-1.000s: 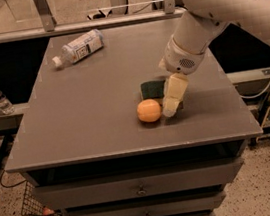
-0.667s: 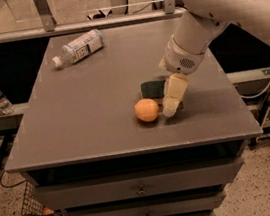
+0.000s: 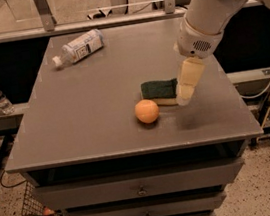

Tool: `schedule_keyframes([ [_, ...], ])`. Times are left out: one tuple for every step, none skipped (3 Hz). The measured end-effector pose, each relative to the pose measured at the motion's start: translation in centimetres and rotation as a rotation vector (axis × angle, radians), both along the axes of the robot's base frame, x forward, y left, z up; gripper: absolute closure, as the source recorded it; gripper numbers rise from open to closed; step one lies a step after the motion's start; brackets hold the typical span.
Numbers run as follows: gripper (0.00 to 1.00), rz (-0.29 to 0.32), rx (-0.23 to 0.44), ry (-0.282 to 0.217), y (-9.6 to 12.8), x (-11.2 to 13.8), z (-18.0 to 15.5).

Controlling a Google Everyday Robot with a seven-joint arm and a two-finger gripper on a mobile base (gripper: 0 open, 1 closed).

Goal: Move sponge near orange

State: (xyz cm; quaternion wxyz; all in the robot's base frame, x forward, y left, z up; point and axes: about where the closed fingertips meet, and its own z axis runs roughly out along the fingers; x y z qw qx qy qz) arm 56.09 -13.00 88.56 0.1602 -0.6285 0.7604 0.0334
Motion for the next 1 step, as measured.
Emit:
schedule_keyframes([
  [0.0, -0.088, -0.029, -0.046, -3.66, -1.41, 3.09],
])
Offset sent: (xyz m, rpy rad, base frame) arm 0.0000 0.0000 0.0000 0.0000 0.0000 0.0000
